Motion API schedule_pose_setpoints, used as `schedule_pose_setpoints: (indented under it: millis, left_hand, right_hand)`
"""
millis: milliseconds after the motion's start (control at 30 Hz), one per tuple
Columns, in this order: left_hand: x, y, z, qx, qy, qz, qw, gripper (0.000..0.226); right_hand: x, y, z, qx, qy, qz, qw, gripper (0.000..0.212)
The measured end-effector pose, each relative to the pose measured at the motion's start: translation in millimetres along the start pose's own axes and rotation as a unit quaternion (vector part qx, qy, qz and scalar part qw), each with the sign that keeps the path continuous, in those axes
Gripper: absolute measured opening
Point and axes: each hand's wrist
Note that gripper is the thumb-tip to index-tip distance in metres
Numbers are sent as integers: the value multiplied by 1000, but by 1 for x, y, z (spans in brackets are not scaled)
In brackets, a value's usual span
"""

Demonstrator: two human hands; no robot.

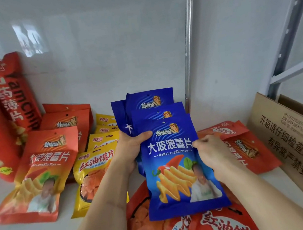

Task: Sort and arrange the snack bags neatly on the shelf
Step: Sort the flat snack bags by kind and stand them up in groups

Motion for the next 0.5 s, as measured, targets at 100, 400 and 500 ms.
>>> schedule_pose_setpoints:
  millis: [100, 400, 500]
  left_hand:
    - [-2, 7, -3, 24, -7, -23, 999, 45]
    - [26, 28, -25, 56, 24, -22, 998, 38]
    - [34, 31, -25, 58, 35, -29, 997, 36]
  right_hand:
    - [-2, 0, 4, 4, 7, 7, 1000, 22]
    - [-18, -6, 14, 32, -21, 66, 997, 38]
    - [-17, -13, 17, 22, 4, 121, 992, 36]
Point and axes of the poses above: each hand's wrist, its own y-axis towards the middle knuckle, its own x-axis out of the back of the hand, z = x × y, and after that the axes turned 5 degrees about x, right-handed
